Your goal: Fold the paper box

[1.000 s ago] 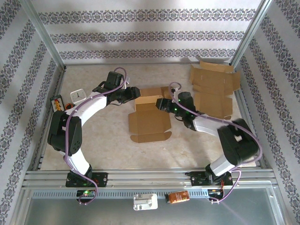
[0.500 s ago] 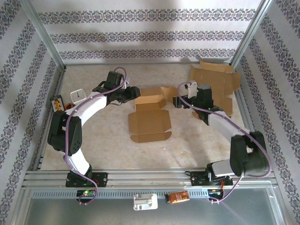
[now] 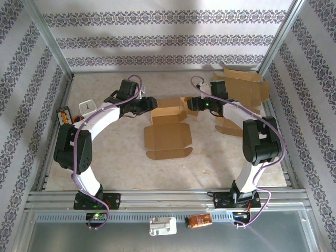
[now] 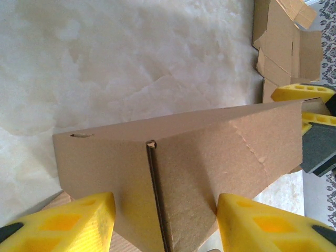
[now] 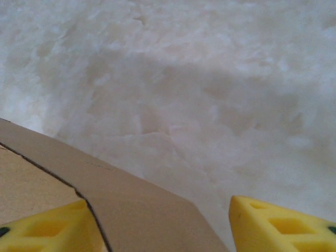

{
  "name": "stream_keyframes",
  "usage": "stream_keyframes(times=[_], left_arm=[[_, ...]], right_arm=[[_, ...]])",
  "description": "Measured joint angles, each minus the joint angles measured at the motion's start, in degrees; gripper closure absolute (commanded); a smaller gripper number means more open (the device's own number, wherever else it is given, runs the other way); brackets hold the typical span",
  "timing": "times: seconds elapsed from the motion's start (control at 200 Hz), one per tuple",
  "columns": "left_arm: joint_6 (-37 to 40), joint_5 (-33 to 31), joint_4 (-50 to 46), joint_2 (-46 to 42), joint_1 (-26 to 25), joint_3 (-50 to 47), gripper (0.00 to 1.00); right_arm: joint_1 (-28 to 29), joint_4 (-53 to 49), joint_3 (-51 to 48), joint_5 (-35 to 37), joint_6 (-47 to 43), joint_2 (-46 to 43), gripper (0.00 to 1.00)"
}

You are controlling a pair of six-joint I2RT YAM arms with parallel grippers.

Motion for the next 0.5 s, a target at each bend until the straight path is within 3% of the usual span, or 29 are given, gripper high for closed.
stream_keyframes(times=[0.14,0.285,0.5], left_arm=[[0.0,0.31,0.0,0.5,0.0,0.39,0.47],[0.0,0.66,0.0,0.63,0.0,0.63,0.47],[0.0,1.07,0.0,0.81,0.0,0.72,0.47]], right_arm=[[0.04,-1.64,-0.02,-1.75,4.17,0.85,0.33],[0.07,-2.23,-0.07,-1.64,7.28,1.29,0.49],[0.07,-4.72,0.57,-1.16,11.87,2.01,0.64]])
